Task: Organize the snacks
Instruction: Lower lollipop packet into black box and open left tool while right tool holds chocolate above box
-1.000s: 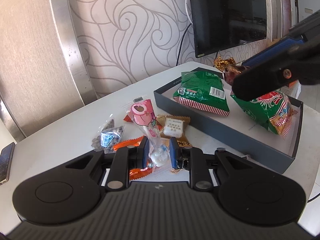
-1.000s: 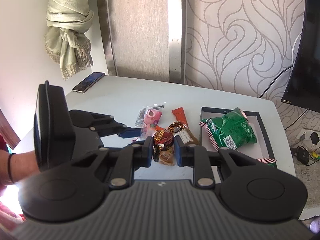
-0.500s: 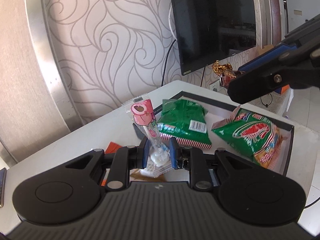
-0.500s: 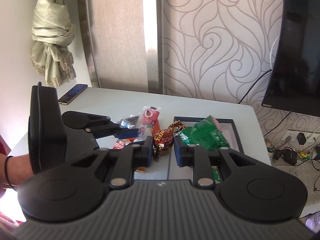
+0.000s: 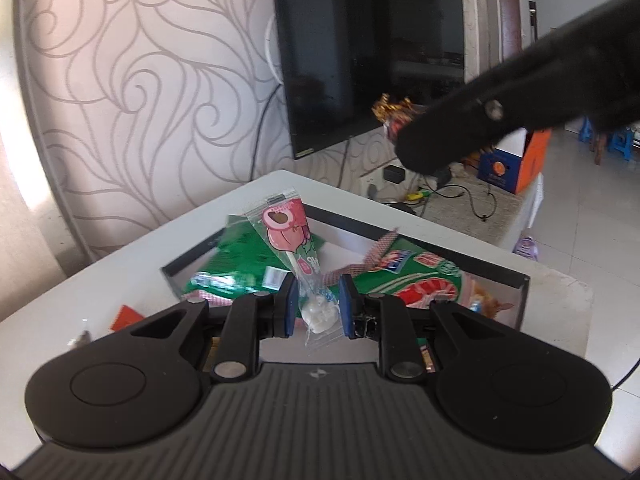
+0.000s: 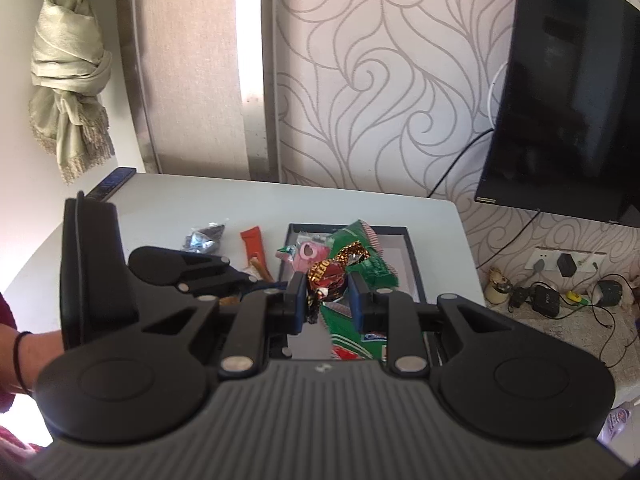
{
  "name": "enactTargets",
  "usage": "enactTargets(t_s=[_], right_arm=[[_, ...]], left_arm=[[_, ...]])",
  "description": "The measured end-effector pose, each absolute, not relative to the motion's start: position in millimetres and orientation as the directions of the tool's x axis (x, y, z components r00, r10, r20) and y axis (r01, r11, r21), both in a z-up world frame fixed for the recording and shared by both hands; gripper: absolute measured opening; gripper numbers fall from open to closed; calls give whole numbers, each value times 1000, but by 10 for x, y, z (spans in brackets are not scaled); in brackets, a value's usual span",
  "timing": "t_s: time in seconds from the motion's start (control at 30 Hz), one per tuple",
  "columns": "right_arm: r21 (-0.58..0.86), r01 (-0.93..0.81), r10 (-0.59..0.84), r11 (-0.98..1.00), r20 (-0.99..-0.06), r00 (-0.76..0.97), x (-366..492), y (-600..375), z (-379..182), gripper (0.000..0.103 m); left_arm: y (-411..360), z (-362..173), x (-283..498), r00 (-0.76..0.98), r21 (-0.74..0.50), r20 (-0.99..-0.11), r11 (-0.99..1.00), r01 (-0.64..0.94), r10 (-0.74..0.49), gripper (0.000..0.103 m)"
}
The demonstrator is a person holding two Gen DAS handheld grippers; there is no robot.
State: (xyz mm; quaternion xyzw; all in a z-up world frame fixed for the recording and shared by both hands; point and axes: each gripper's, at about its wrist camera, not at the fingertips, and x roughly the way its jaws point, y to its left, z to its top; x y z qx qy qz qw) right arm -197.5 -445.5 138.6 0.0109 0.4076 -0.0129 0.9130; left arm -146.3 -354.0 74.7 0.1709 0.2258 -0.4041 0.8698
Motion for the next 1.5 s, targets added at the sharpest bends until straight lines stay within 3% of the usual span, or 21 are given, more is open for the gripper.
enactTargets(t_s=[0.47, 0.6, 0.67, 0.87, 1.5], right_arm=[[23, 58, -20, 998, -759, 651, -2081, -4578, 1308, 25], [33, 52, -8, 998, -762, 647, -2074, -4566, 1282, 25], [37, 49, -3, 998, -764, 646, -2073, -4556, 1274, 25], [49, 37, 14, 998, -766, 642, -2087, -4509, 1249, 25], [51, -4, 43, 999, -798, 601, -1845, -4494, 1048, 25]], left_arm=[[-3674, 452, -1666, 544, 117, -583, 600, 791, -604, 26], [-3629, 432, -1748, 551, 136, -578, 596, 792, -601, 39], [-3590, 436, -1785, 557, 142, -570, 595, 791, -605, 53], [-3474, 443, -1879, 578, 153, -556, 610, 778, -597, 74], [-3104, 633, -2047, 600, 136, -539, 642, 755, -591, 84]])
